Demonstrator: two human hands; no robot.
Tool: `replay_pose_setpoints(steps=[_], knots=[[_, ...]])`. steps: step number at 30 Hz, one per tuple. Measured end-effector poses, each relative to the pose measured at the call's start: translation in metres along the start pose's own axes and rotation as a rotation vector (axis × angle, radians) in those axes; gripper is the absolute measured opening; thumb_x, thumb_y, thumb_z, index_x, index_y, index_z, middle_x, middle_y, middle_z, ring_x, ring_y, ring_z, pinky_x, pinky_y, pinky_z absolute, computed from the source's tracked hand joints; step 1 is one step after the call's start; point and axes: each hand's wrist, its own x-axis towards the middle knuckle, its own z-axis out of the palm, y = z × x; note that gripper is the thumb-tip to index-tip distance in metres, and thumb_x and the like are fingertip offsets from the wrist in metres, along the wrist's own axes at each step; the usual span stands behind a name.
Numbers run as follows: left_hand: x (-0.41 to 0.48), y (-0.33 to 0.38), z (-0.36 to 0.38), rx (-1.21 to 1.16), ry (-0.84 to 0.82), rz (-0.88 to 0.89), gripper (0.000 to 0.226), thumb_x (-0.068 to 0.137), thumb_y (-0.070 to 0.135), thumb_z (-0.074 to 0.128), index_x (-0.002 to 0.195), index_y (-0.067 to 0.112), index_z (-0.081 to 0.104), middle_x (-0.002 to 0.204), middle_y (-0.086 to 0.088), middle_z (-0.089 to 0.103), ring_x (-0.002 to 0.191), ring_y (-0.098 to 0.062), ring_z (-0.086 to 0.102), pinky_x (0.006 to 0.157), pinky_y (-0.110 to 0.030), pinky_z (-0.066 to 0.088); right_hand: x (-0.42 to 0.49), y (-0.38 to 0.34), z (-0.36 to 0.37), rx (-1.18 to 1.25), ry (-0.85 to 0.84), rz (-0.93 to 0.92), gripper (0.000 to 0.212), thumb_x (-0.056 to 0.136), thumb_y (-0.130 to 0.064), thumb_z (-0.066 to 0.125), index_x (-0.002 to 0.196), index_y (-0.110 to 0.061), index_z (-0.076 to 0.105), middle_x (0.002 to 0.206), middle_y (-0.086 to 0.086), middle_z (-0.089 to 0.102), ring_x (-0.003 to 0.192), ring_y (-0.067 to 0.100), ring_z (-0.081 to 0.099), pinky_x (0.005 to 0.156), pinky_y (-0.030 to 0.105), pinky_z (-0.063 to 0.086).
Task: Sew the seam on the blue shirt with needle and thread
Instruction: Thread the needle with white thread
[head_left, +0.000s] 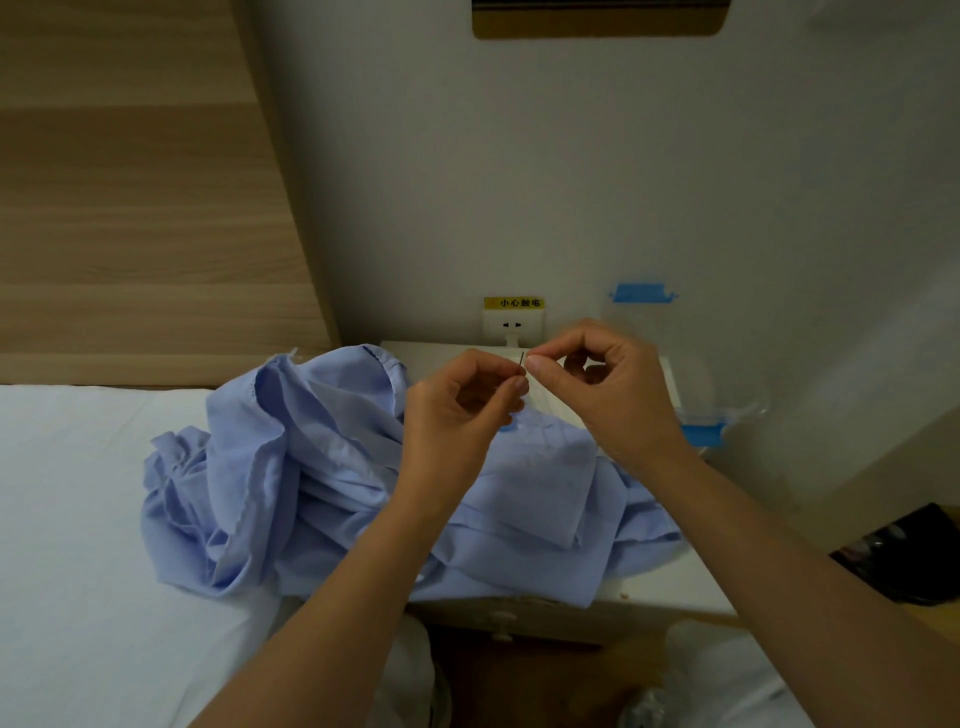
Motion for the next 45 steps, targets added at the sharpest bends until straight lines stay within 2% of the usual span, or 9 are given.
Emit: replay_pose_setpoints(steps=[12, 25, 30, 37, 45], knots=[[-0.0005, 0.0017, 0.0004, -0.001, -0.006, -0.002, 0.006, 0.088, 0.004, 0.066, 0.093, 0.007, 0.067, 0.082, -0.004, 0.072, 0.074, -0.015, 0.071, 0.068, -0.028, 0.059, -0.0007, -0.0004, 0.0002, 0.007, -0.003, -0.009, 0.007, 0.083, -0.009, 0.073, 0.080, -0.015, 0.071, 0.078, 0.001, 0.068, 0.070, 0.023, 0.057, 0.061, 0.019, 0.046], [-0.0002, 0.0013, 0.0005, -0.003, -0.008, -0.004, 0.006, 0.088, 0.004, 0.066, 0.092, 0.008, 0.068, 0.082, -0.006, 0.072, 0.073, -0.018, 0.071, 0.067, -0.033, 0.060, -0.0001, -0.0001, 0.0000, 0.005, -0.008, -0.015, 0.008, 0.083, -0.010, 0.073, 0.081, -0.018, 0.071, 0.079, -0.003, 0.068, 0.070, 0.020, 0.056, 0.061, 0.017, 0.045], [0.0001, 0.0018, 0.0006, 0.003, -0.009, -0.009, 0.008, 0.088, 0.005, 0.066, 0.092, 0.011, 0.067, 0.082, -0.006, 0.072, 0.073, -0.016, 0.071, 0.067, -0.028, 0.059, 0.0007, 0.0003, -0.0002, 0.006, -0.004, -0.025, 0.011, 0.083, -0.010, 0.074, 0.081, -0.020, 0.071, 0.079, -0.005, 0.068, 0.069, 0.017, 0.056, 0.061, 0.015, 0.044], [0.0004, 0.0006, 0.0001, -0.021, 0.000, -0.018, 0.008, 0.088, 0.004, 0.066, 0.095, 0.003, 0.067, 0.083, -0.008, 0.072, 0.074, -0.013, 0.071, 0.065, -0.023, 0.057, -0.0005, 0.0001, -0.0003, 0.009, 0.007, -0.036, 0.009, 0.083, -0.012, 0.073, 0.080, -0.020, 0.070, 0.080, -0.001, 0.069, 0.071, 0.024, 0.058, 0.061, 0.027, 0.049], [-0.0005, 0.0025, 0.0024, -0.070, -0.009, -0.046, 0.012, 0.088, 0.004, 0.064, 0.098, -0.001, 0.068, 0.083, -0.010, 0.072, 0.071, -0.014, 0.071, 0.065, -0.023, 0.057, 0.0005, 0.0019, 0.0006, -0.027, 0.027, -0.075, 0.004, 0.082, -0.014, 0.071, 0.079, -0.014, 0.069, 0.076, -0.004, 0.066, 0.067, 0.019, 0.055, 0.059, 0.017, 0.044]])
